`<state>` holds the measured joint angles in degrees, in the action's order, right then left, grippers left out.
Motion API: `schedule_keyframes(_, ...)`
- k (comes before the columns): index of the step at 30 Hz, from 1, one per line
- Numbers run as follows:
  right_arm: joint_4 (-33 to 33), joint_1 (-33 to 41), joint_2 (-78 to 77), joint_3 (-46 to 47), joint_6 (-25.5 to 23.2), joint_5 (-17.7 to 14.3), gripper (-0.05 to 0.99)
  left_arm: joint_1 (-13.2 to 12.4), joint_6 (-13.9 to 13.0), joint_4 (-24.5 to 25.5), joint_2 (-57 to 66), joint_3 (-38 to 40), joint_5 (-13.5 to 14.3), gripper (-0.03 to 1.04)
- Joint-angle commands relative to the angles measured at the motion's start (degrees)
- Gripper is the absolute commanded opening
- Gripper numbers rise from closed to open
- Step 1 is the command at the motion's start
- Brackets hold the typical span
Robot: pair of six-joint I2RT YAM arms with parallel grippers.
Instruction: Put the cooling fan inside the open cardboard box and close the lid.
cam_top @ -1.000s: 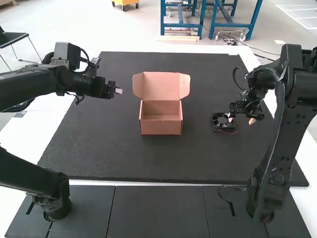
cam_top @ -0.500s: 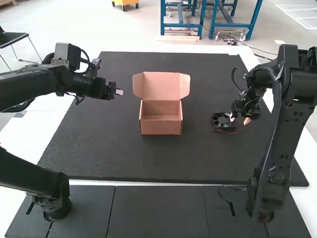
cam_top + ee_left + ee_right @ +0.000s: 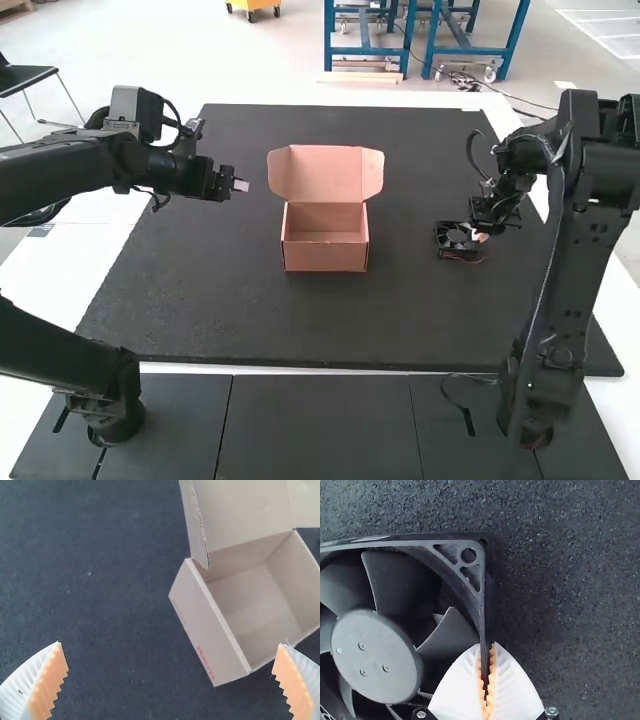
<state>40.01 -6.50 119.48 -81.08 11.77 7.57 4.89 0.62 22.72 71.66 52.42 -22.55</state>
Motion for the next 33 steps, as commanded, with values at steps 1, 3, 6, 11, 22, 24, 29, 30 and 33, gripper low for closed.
schedule_keyframes(1, 2.27, 0.09, 0.49, -2.86, -0.43, 1.92, -0.02, 0.39, -1.33, -0.22, -1.87, 2.33, -0.92, 0.97)
schedule_keyframes(3, 4.73, 0.0, 0.31, -3.91, -0.26, 3.76, -0.02, 0.3, -1.68, -0.31, -1.87, 1.89, -0.92, 0.97)
schedule_keyframes(6, 5.17, -0.44, -0.74, -4.26, -0.26, 4.73, -0.02, 0.3, -2.03, -0.31, -1.87, 1.28, -0.83, 0.97)
schedule_keyframes(11, 6.13, -0.97, -5.57, -3.91, -0.34, 6.05, -0.02, 0.3, -2.47, -0.84, -2.14, -0.04, -0.66, 0.97)
schedule_keyframes(22, 9.03, -1.32, -19.37, -1.45, -0.7, 11.24, -0.02, 0.3, -2.2, -3.12, -3.63, -2.94, -0.13, 0.97)
schedule_keyframes(24, 9.03, -1.23, -22.54, -0.84, -1.4, 11.67, -0.02, 0.3, -1.85, -4.0, -4.77, -3.82, -0.04, 0.97)
schedule_keyframes(29, 7.8, -0.97, -30.62, 2.5, -3.6, 13.96, -0.02, 0.3, -0.54, -6.37, -6.36, -5.31, 1.45, 0.97)
schedule_keyframes(30, 7.63, -0.97, -32.12, 3.21, -4.21, 13.96, -0.02, 0.3, -0.54, -6.37, -6.36, -5.4, 1.54, 0.97)
schedule_keyframes(33, 7.45, -0.79, -36.25, 5.76, -5.0, 15.1, -0.02, 0.3, -0.54, -6.11, -6.62, -5.58, 2.07, 0.97)
